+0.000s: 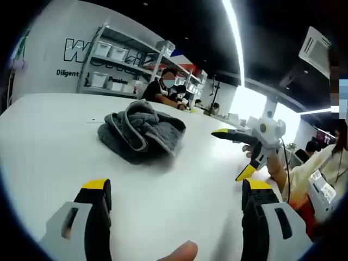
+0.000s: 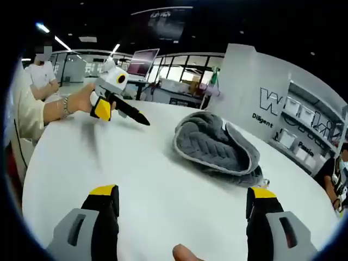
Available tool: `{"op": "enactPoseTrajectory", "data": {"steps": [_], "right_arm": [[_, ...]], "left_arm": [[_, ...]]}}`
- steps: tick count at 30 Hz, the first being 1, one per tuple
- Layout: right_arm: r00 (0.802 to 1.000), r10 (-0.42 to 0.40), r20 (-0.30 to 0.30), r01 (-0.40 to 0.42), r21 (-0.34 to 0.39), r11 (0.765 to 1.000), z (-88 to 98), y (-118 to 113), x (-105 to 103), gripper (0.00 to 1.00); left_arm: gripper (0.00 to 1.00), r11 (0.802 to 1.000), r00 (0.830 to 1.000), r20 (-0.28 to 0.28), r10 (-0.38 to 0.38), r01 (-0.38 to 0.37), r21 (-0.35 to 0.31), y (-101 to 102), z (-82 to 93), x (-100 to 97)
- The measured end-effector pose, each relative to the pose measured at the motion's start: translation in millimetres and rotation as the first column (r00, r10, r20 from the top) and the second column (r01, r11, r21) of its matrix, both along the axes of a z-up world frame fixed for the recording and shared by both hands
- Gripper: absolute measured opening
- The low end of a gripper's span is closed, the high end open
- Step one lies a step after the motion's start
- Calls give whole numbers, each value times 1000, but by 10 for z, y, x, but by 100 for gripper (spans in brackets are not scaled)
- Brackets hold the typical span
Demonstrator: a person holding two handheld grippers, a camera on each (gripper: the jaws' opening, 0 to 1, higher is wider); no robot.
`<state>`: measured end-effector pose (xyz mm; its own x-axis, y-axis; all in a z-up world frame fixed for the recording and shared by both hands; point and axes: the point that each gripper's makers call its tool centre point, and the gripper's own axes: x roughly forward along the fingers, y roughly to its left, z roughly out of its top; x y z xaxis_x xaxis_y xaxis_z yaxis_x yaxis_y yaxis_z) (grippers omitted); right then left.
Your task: Fold the towel on the table until its edges align and the towel forms a compact rectangular stack.
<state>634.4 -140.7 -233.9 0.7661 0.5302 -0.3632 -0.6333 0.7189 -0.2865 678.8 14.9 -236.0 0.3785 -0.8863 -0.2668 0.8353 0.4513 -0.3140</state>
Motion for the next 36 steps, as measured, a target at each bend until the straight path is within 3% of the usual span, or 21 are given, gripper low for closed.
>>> {"op": "enactPoseTrajectory", "data": {"steps": [2, 20, 36], "right_arm": [[1000, 18, 25, -19, 34, 999, 74, 51, -17, 99], [1000, 7, 1, -7, -3, 1000, -24, 26, -11, 99], [1000, 2, 28, -4, 38, 999, 42, 47, -2, 99]], "left_arm": [[98, 1000, 1000, -1, 0, 0, -1, -2, 3, -7], [98, 1000, 1000, 3, -5, 5, -5, -6, 24, -34], [97, 1000, 1000, 0, -12, 12, -12, -12, 37, -48]]}}
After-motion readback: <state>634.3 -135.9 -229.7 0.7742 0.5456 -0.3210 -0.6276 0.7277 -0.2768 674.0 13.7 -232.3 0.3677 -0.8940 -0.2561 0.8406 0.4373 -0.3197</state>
